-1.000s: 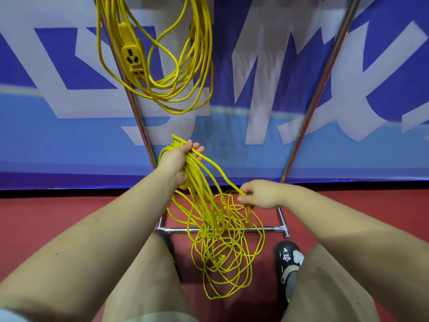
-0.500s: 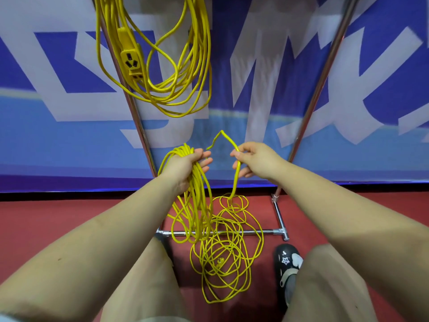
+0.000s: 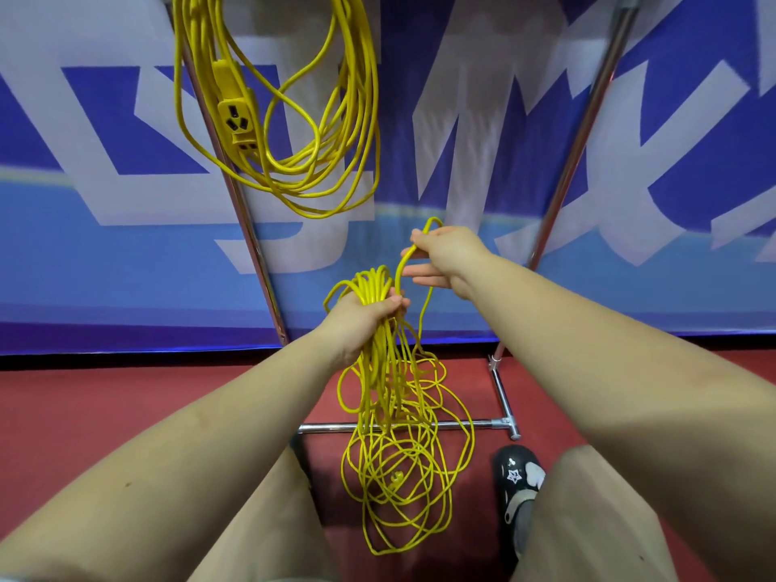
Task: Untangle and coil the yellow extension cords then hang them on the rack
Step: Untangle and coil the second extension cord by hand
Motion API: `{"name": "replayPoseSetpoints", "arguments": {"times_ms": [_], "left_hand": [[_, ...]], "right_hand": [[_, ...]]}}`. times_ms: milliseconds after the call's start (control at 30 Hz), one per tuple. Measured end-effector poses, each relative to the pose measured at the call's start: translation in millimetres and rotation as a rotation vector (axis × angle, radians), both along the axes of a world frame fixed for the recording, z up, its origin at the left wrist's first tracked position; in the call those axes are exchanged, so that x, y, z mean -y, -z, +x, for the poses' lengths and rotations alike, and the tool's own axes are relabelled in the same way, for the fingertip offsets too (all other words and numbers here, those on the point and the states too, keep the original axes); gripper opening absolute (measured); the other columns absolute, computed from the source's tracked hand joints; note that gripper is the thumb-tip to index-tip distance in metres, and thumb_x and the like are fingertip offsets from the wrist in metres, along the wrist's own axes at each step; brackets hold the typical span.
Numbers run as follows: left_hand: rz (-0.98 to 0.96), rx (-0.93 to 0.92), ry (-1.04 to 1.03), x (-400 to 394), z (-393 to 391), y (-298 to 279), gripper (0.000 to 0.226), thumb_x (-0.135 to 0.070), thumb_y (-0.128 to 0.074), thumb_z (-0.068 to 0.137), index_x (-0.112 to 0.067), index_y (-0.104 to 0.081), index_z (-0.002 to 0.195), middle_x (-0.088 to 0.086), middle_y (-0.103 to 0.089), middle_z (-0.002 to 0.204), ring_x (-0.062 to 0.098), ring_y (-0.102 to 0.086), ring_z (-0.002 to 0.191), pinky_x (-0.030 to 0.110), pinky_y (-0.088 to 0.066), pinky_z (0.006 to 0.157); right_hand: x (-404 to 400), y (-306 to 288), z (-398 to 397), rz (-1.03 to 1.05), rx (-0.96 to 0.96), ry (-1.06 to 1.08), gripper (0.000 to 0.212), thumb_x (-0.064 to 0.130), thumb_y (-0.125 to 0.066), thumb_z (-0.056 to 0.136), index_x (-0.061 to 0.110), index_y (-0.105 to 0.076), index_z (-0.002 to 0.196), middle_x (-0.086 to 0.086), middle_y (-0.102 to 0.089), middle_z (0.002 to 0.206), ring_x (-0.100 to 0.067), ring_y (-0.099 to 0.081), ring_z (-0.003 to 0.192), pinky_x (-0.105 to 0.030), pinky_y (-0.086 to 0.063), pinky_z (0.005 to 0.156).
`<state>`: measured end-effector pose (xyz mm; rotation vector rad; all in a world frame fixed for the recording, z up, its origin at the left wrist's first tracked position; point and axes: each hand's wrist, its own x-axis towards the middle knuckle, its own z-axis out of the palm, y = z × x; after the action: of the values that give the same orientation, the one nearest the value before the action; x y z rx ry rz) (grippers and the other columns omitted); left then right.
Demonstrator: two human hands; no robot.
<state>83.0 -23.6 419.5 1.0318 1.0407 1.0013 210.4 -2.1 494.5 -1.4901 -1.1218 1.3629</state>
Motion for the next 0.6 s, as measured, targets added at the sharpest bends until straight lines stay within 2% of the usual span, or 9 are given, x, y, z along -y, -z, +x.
{"name": "replayPoseSetpoints", "arguments": {"times_ms": [133,200,267,300,367,433,500,600], "left_hand": [[0.018,-0.007,-0.031,1.2,0.0,-1.0,0.014,-0.001,-0.051,0.093,-0.011,-0.059,0.086,0.002,-0.063,0.075,0.006,-0.063,0.059,0.024,-0.05,0.062],[-0.008,0.006,-0.046,0.0,-4.2,-1.2,0.014,-0.003,-0.051,0.094,-0.012,-0.058,0.086,-0.001,-0.064,0.07,0.005,-0.063,0.056,0.026,-0.05,0.06],[-0.042,0.022,-0.064,-1.5,-10.0,-2.0,0.014,-0.005,-0.05,0.094,-0.012,-0.058,0.085,0.0,-0.063,0.07,0.005,-0.063,0.054,0.024,-0.051,0.055],[-0.061,0.043,-0.078,-1.8,-13.1,-2.3,0.014,-0.006,-0.05,0.095,-0.012,-0.058,0.085,0.001,-0.062,0.072,0.005,-0.064,0.054,0.023,-0.052,0.054],[-0.101,0.095,-0.1,-2.8,-19.2,-2.5,0.016,-0.006,-0.049,0.095,-0.013,-0.058,0.084,0.001,-0.062,0.073,0.005,-0.064,0.056,0.022,-0.053,0.051],[-0.143,0.157,-0.108,-2.4,-25.0,-1.5,0.016,-0.005,-0.048,0.096,-0.012,-0.057,0.084,0.0,-0.062,0.071,0.007,-0.065,0.059,0.022,-0.053,0.049],[-0.193,0.215,-0.103,-0.1,-30.1,1.4,0.016,-0.006,-0.047,0.096,-0.011,-0.057,0.084,0.001,-0.063,0.07,0.008,-0.066,0.06,0.024,-0.053,0.048],[-0.247,0.233,-0.105,4.2,-35.8,7.3,0.015,-0.008,-0.048,0.096,-0.011,-0.058,0.085,0.0,-0.065,0.068,0.009,-0.067,0.06,0.025,-0.055,0.05]], "right_hand": [[4.4,2.7,1.2,0.024,-0.06,-0.053,0.017,0.024,-0.041,0.1,0.019,-0.047,0.085,-0.002,-0.062,0.095,-0.025,-0.063,0.098,-0.023,-0.052,0.067],[10.0,12.2,4.9,0.033,-0.045,-0.089,0.014,0.026,-0.04,0.1,0.017,-0.052,0.101,-0.001,-0.061,0.095,-0.022,-0.063,0.098,-0.024,-0.049,0.071],[18.7,28.6,7.6,0.034,0.093,-0.137,0.029,0.027,-0.04,0.1,0.013,-0.047,0.125,-0.007,-0.061,0.103,-0.015,-0.062,0.081,-0.022,-0.045,0.066],[24.0,38.8,8.1,0.046,0.192,-0.177,0.033,0.026,-0.041,0.099,0.01,-0.047,0.128,-0.011,-0.062,0.107,-0.013,-0.059,0.076,-0.022,-0.043,0.064],[34.1,60.5,8.8,0.114,0.441,-0.299,0.031,0.025,-0.046,0.097,0.007,-0.055,0.121,-0.014,-0.064,0.114,-0.015,-0.059,0.083,-0.023,-0.043,0.069],[43.5,78.6,9.6,0.178,0.652,-0.442,0.029,0.026,-0.049,0.096,0.01,-0.06,0.118,-0.008,-0.064,0.115,-0.017,-0.058,0.1,-0.025,-0.042,0.084],[51.5,90.1,9.4,0.197,0.724,-0.525,0.028,0.027,-0.052,0.094,0.015,-0.056,0.118,-0.005,-0.063,0.113,-0.019,-0.058,0.104,-0.028,-0.041,0.089],[55.4,97.9,9.8,0.251,0.816,-0.583,0.019,0.03,-0.053,0.093,0.02,-0.052,0.11,-0.002,-0.064,0.104,-0.022,-0.059,0.094,-0.034,-0.046,0.085]]}}
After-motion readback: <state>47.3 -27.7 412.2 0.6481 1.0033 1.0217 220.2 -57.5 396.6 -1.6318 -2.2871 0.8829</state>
